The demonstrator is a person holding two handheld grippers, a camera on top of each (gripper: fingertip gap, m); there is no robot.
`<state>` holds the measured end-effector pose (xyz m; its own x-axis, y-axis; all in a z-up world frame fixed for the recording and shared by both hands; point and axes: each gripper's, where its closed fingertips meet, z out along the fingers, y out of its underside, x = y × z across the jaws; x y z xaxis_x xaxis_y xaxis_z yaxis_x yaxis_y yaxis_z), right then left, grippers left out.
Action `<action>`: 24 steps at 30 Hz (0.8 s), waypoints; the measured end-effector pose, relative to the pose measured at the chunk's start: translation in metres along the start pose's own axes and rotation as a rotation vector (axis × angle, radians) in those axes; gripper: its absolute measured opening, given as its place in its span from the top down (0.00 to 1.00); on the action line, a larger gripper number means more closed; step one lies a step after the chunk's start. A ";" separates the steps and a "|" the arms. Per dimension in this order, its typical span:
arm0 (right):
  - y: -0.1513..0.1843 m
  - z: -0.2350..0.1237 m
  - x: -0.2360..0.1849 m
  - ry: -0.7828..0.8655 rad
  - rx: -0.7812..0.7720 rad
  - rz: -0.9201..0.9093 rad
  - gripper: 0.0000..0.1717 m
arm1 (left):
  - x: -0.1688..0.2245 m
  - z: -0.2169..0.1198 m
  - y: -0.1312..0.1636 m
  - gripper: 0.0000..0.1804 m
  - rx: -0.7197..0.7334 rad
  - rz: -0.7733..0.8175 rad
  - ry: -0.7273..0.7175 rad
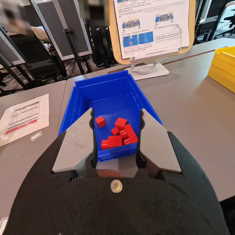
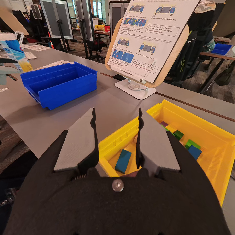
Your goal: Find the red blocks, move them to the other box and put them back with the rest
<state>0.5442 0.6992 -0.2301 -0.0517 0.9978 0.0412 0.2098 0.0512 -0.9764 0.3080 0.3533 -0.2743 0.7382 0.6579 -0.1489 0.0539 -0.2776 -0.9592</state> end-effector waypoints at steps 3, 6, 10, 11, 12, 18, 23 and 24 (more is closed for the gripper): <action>0.005 -0.005 0.004 0.020 0.002 -0.001 0.62 | 0.002 0.019 0.026 0.64 -0.103 -0.007 0.070; 0.010 -0.009 0.006 0.029 -0.005 0.014 0.63 | -0.008 0.035 0.053 0.67 -0.228 0.063 0.054; 0.014 -0.013 0.007 0.045 -0.019 0.010 0.63 | -0.006 0.047 0.061 0.64 -0.282 0.071 0.086; 0.014 -0.014 0.008 0.049 -0.019 0.014 0.63 | 0.001 0.051 0.058 0.66 -0.270 0.037 0.131; 0.014 -0.016 0.009 0.049 -0.015 0.020 0.63 | 0.007 0.056 0.059 0.67 -0.287 0.021 0.172; 0.009 -0.025 0.011 0.042 0.019 0.049 0.64 | 0.006 0.096 0.088 0.70 -0.556 0.080 0.271; 0.011 -0.027 0.014 0.054 0.012 0.038 0.64 | 0.017 0.110 0.113 0.75 -0.767 0.117 0.397; 0.011 -0.027 0.015 0.055 0.009 0.039 0.64 | 0.016 0.112 0.117 0.78 -0.797 0.122 0.394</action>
<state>0.5726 0.7157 -0.2345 0.0097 0.9998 0.0146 0.2016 0.0123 -0.9794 0.2504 0.4097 -0.4163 0.9388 0.3445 -0.0045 0.3023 -0.8300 -0.4688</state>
